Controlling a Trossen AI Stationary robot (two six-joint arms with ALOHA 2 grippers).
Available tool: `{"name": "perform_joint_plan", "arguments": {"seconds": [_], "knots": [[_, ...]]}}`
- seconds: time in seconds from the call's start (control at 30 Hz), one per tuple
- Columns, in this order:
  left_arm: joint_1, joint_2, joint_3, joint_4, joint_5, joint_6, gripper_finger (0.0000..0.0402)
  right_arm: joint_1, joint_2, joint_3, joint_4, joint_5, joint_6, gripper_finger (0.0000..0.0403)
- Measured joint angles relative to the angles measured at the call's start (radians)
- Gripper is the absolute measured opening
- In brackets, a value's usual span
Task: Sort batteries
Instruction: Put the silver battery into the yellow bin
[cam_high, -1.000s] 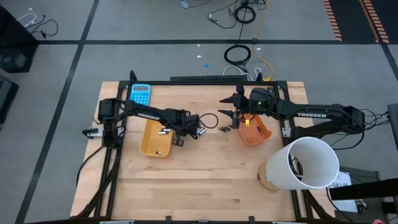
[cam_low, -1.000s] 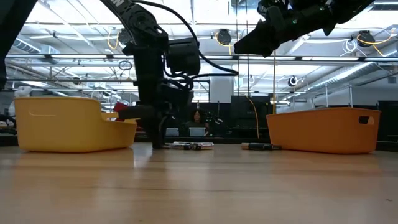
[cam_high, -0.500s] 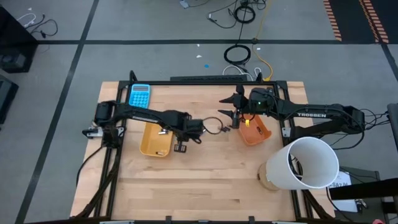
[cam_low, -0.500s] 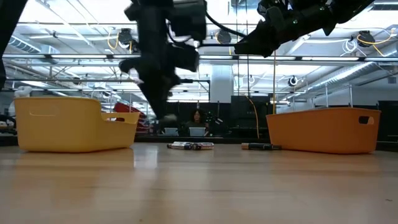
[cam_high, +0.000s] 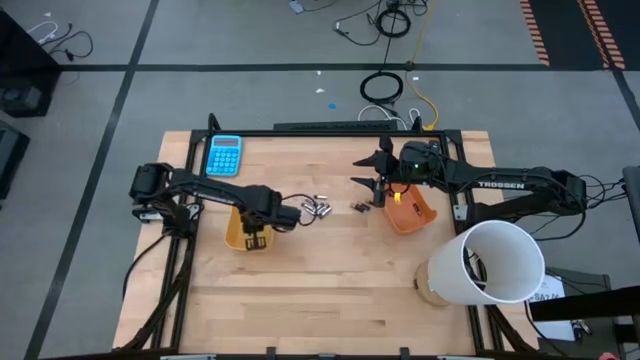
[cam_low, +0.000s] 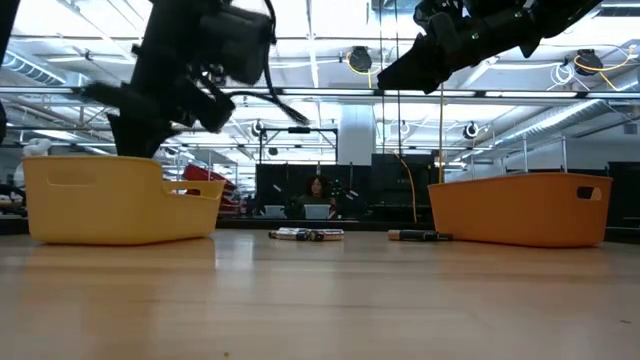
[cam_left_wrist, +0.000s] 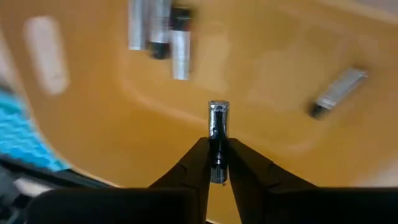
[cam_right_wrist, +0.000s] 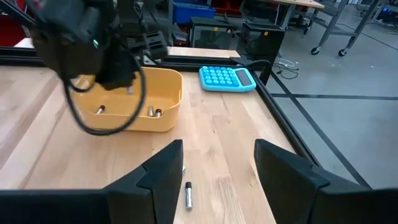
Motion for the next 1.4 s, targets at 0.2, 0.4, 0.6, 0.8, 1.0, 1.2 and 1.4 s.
{"name": "perform_joint_plan", "arguments": {"seconds": [0.2, 0.4, 0.6, 0.8, 1.0, 1.2, 1.4], "knots": [[-0.002, -0.006, -0.009, -0.001, -0.072, 0.004, 0.0108, 0.0, 0.0, 0.0, 0.0, 0.0, 0.004, 0.0189], [0.005, -0.006, 0.007, 0.013, -0.109, 0.053, 0.015, 0.0, 0.0, 0.0, -0.008, 0.0, 0.015, 0.0189], [0.028, -0.007, 0.096, 0.176, -0.165, 0.135, 0.0157, 0.009, 0.0, 0.0, -0.002, 0.0, 0.026, 0.0189], [0.057, 0.023, 0.128, 0.399, -0.113, 0.248, 0.0157, 0.023, 0.0, 0.0, -0.003, -0.004, 0.021, 0.0189], [0.093, 0.105, 0.155, 0.528, -0.017, 0.344, 0.0157, 0.025, -0.001, 0.0, -0.027, -0.004, 0.009, 0.0189], [0.15, 0.142, 0.155, 0.599, -0.031, 0.458, 0.0157, 0.026, -0.066, -0.001, -0.152, -0.004, -0.013, 0.0189], [0.222, 0.166, 0.155, 0.65, 0.001, 0.57, 0.0157, 0.026, -0.146, -0.001, -0.193, 0.001, 0.003, 0.0189]]}}
